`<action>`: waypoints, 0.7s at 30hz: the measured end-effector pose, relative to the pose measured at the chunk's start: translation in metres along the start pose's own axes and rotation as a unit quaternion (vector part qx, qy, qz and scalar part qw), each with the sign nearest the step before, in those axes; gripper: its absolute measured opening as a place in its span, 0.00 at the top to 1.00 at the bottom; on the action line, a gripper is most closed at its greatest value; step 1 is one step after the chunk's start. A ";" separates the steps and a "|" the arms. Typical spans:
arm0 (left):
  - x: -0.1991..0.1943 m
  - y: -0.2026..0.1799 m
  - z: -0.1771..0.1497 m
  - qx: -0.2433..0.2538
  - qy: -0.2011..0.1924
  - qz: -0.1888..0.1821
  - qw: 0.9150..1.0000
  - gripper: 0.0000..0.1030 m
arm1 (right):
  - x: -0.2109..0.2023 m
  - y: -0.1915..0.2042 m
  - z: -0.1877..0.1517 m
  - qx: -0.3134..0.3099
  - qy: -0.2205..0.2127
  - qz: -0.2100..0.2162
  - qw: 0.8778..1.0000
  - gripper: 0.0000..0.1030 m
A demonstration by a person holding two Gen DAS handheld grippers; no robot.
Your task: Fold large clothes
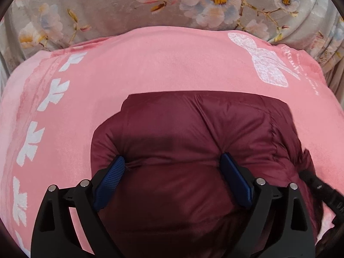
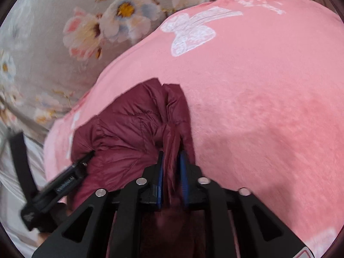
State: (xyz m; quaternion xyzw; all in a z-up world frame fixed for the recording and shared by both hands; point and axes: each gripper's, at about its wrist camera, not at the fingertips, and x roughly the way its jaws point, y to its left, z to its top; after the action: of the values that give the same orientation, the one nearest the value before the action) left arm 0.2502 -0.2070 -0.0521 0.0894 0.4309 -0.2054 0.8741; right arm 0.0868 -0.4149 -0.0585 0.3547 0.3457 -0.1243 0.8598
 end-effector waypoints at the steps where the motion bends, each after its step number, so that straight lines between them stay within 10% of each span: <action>1: -0.009 0.007 -0.002 -0.012 0.006 -0.019 1.000 0.14 | -0.013 0.003 -0.004 -0.012 -0.004 -0.002 1.000 0.73; 5: -0.053 0.032 -0.021 -0.039 0.009 -0.096 0.995 0.14 | -0.053 0.010 -0.030 -0.049 0.008 0.002 0.999 0.57; 12: -0.100 0.055 -0.095 -0.025 0.048 -0.127 0.991 0.14 | -0.069 0.016 -0.074 -0.052 0.043 0.047 0.997 0.47; 18: -0.098 0.064 -0.142 -0.011 0.085 -0.097 0.992 0.13 | -0.063 0.023 -0.076 -0.050 0.037 0.039 0.997 0.47; 21: -0.094 0.062 -0.147 0.000 0.093 -0.086 0.992 0.13 | -0.067 0.032 -0.074 -0.066 0.031 0.029 0.997 0.65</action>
State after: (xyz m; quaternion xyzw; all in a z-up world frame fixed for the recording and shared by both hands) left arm 0.1213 -0.0755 -0.0691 0.0704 0.5164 -0.2705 0.8095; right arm 0.0153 -0.3420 -0.0338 0.3110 0.3695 -0.0655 0.8732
